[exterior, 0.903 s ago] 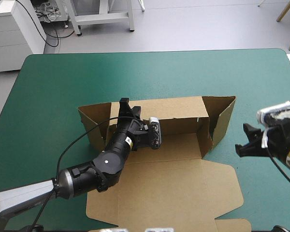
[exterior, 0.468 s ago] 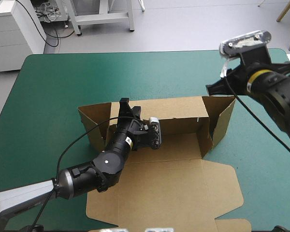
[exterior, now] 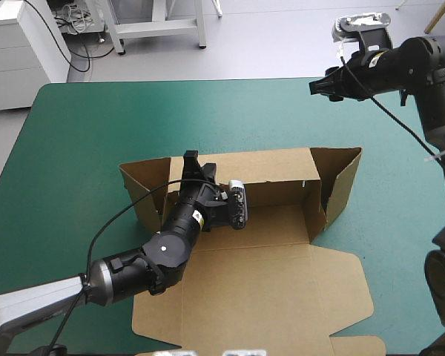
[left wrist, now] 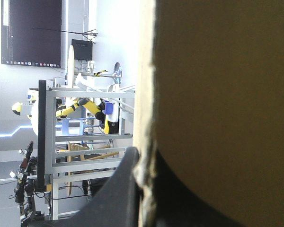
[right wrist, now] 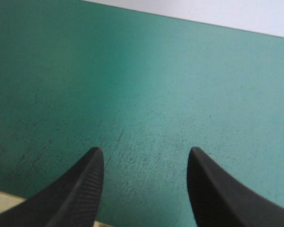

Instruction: Fold the box

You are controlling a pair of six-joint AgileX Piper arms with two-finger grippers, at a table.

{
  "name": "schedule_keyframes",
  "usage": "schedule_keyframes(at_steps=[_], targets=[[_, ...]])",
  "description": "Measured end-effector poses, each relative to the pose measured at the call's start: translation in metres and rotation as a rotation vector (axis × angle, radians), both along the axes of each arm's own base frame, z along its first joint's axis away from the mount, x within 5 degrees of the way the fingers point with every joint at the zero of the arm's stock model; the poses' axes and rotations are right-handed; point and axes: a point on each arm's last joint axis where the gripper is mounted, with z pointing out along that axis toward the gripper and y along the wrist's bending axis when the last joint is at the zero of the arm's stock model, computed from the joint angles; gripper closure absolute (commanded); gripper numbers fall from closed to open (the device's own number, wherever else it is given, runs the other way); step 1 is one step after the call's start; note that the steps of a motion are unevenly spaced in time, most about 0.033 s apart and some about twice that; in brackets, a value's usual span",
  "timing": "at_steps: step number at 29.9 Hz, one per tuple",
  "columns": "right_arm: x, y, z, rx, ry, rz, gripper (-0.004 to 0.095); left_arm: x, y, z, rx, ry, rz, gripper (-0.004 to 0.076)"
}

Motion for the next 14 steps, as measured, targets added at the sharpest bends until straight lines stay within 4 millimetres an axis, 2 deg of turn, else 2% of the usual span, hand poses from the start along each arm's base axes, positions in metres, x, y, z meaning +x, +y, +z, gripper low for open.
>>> schedule_keyframes(at_steps=[7, 11, 14], targets=[[0.050, 0.000, -0.058, -0.052, 0.129, 0.070, 0.0415, 0.000, 0.000, 0.000, 0.001, -0.001, -0.001, 0.0731], [0.064, 0.002, -0.080, -0.066, 0.175, 0.082, 0.0415, 0.000, 0.000, 0.000, 0.002, -0.004, -0.002, 0.0731], [0.066, 0.002, -0.092, -0.079, 0.209, 0.090, 0.0415, 0.000, 0.000, 0.000, 0.002, -0.004, -0.002, 0.0731]])
